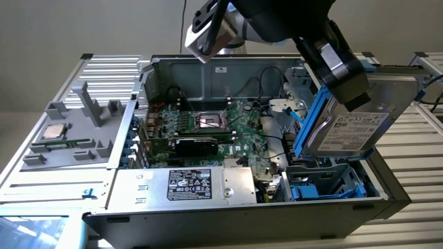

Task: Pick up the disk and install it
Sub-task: 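Insert the disk into the insertion slot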

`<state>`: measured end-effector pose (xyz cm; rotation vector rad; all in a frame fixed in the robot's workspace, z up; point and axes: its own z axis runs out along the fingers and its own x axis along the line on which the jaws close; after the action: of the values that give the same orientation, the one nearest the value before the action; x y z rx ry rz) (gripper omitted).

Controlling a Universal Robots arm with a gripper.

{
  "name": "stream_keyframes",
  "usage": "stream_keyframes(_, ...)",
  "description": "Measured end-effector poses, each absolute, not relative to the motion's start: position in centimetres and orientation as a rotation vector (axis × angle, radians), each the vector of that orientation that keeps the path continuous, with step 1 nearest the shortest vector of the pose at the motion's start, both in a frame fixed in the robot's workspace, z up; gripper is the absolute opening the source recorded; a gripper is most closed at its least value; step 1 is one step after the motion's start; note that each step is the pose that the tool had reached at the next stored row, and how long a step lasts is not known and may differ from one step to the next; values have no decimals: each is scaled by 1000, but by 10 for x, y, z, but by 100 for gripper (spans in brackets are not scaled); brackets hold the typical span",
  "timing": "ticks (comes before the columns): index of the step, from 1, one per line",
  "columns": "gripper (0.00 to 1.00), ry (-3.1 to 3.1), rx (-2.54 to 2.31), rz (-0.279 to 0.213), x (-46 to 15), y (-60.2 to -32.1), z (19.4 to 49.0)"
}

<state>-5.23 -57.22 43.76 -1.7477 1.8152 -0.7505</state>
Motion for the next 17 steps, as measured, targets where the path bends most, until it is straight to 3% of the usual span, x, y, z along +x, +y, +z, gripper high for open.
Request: stream_keyframes(17, 38, 1792, -1739, -763, -58, -576, 430)
